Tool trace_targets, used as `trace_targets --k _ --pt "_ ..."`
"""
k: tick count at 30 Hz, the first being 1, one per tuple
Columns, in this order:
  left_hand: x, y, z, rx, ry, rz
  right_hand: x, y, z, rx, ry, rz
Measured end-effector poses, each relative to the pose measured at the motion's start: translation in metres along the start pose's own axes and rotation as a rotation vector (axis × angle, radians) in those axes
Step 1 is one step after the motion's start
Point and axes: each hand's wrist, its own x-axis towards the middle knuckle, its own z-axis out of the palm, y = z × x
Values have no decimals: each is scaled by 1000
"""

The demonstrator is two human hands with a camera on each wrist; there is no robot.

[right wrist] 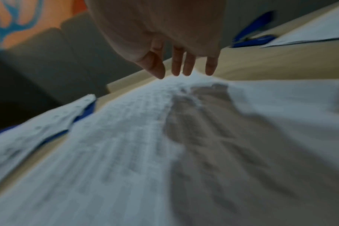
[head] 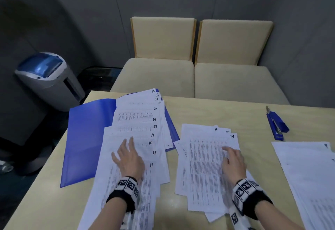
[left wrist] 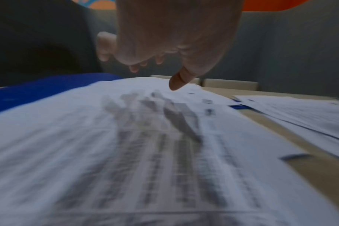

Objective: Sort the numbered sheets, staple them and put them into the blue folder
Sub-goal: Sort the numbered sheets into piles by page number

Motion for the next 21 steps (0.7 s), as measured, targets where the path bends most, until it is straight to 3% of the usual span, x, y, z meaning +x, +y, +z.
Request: trace_targets --k 3,7,16,21 --pt "-24 57 12 5 -67 328 -15 40 -17 -37 13 117" --pt "-51 127 26 17 -296 577 -31 67 -24 -22 -82 88" --pt "-12 188 51 264 -576 575 -41 78 -21 -175 -110 -27" --pt "4 201 47 365 -540 654 -39 80 -26 -174 -140 -51"
